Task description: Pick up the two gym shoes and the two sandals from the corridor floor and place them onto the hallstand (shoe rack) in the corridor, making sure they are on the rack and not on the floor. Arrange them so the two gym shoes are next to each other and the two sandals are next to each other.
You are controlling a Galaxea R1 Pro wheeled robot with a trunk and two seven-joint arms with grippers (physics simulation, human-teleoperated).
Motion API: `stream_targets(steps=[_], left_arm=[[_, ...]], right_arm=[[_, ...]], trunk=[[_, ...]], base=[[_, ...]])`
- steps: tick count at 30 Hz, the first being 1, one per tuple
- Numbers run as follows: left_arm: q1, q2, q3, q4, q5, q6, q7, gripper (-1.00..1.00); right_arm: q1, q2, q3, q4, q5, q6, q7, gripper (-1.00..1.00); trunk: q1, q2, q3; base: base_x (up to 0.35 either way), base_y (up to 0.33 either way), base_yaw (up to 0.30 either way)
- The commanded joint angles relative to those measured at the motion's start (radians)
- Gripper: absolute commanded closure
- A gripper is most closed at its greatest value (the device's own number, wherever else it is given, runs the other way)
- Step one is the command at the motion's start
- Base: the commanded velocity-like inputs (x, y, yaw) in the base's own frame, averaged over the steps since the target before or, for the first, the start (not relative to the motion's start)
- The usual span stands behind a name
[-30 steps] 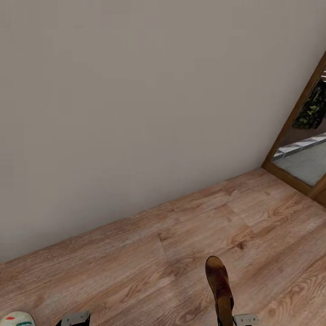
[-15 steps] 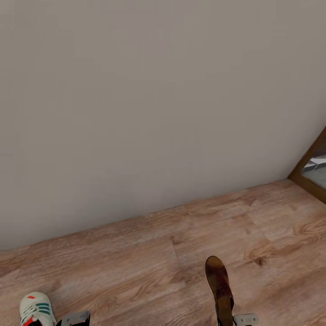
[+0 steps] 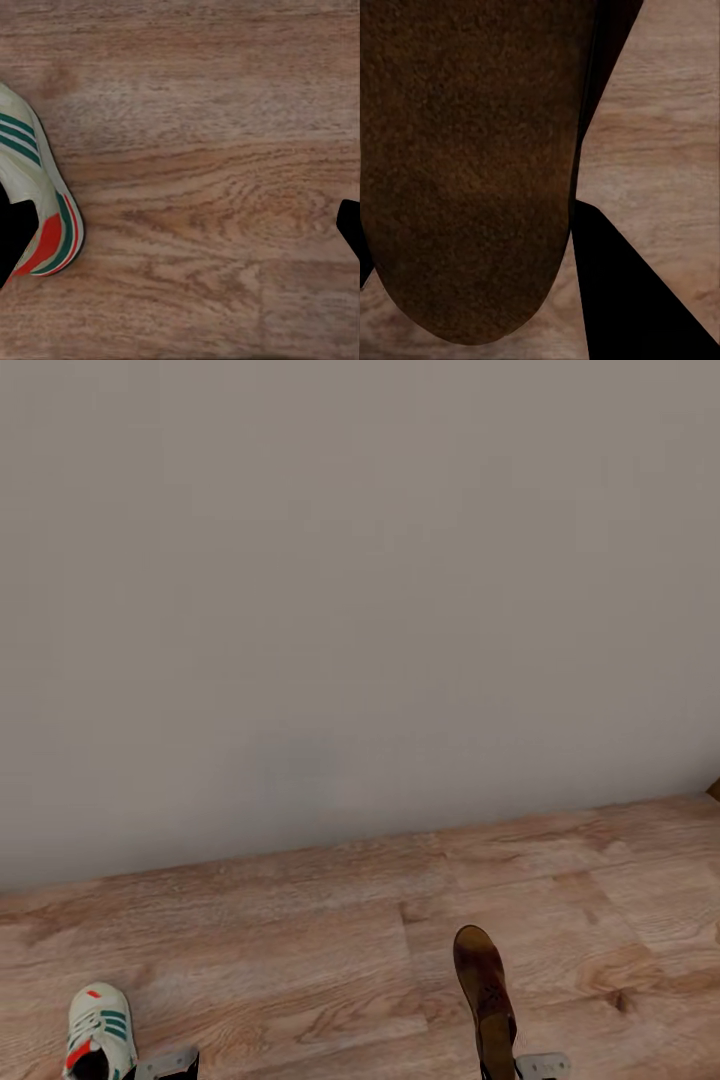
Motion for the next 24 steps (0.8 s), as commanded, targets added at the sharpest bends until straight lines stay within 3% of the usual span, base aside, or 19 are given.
stream_targets(steps=[1, 24], left_arm=[[-0.001, 0.0, -0.002, 0.001, 0.003, -0.003, 0.002, -1.0], [-0.001, 0.0, -0.002, 0.001, 0.003, -0.003, 0.003, -1.0]], right_arm=[[0.0, 0.0, -0.001, 0.0, 0.002, -0.003, 0.0, 1.0], [0.0, 0.0, -0.001, 0.0, 0.002, -0.004, 0.0, 1.0]], trunk=[[0.0, 0.0, 0.0], [0.0, 0.0, 0.023]], base=[[0.011, -0.007, 0.267], [0.001, -0.001, 0.222]])
